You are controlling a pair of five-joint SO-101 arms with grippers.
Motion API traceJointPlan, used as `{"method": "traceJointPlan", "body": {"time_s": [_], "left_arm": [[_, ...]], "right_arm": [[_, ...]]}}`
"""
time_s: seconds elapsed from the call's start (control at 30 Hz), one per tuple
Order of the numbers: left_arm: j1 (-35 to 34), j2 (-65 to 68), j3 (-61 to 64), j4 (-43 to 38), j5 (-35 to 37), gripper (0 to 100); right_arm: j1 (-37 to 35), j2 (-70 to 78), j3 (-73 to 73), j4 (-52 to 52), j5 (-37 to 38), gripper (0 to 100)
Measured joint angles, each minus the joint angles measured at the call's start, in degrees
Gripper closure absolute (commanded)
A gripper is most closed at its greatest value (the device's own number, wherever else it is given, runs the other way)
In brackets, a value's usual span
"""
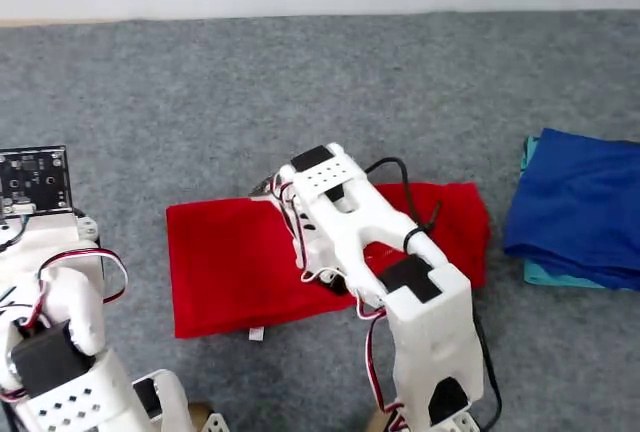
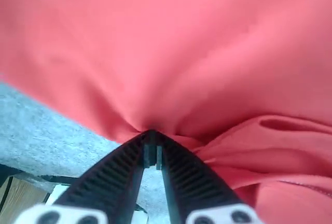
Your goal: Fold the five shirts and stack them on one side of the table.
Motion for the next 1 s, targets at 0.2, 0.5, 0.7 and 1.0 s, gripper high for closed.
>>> {"method": "traceJointPlan", "body": {"time_s": [0.2, 0.5, 0.7, 1.0], "left_arm": [[0.00, 0.00, 0.00, 0.00, 0.00, 100], [0.44, 0.70, 0.00, 0.97, -0.62, 100], [4.22, 8.79, 0.00, 5.98, -3.69, 100], [12.84, 35.52, -7.21, 14.59, -3.69, 99]], "right_arm": [[-0.09, -9.23, 0.09, 0.18, 0.00, 98.8], [-0.09, -31.38, 0.09, 6.59, 0.00, 98.8], [7.47, -40.44, 2.81, 6.77, 0.00, 98.9], [29.54, -49.41, 7.30, 6.86, 0.00, 98.9]]}}
